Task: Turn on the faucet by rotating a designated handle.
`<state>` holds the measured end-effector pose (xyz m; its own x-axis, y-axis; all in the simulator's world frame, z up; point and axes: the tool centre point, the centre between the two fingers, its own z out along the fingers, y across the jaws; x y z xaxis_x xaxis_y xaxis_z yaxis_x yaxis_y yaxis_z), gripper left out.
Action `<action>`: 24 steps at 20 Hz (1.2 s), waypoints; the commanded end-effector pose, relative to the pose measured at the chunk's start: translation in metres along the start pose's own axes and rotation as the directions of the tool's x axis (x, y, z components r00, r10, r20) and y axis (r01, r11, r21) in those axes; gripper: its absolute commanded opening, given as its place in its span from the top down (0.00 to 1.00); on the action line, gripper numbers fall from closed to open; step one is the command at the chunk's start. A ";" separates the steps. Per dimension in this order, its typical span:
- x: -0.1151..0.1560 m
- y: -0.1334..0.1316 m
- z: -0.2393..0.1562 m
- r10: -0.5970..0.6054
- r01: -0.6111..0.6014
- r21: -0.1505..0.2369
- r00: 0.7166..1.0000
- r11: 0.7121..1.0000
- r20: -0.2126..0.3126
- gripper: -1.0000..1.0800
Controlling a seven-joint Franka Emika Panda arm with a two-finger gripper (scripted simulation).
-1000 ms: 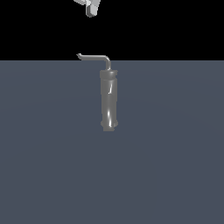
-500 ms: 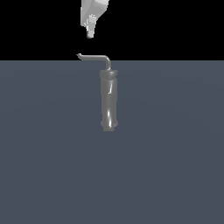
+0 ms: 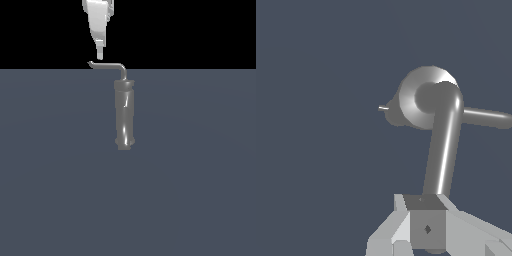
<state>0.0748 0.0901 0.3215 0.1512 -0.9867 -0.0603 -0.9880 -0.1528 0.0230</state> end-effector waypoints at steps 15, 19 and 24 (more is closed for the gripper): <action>-0.010 -0.027 0.022 0.131 -0.129 0.031 0.990 0.991 -0.057 1.00; -0.011 -0.023 0.022 0.130 -0.128 0.030 0.990 0.991 -0.057 1.00; -0.013 -0.012 0.022 0.130 -0.128 0.030 0.990 0.991 -0.057 1.00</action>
<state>0.0874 0.1055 0.2998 0.0235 -0.9997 -0.0003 -0.9997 -0.0235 0.0007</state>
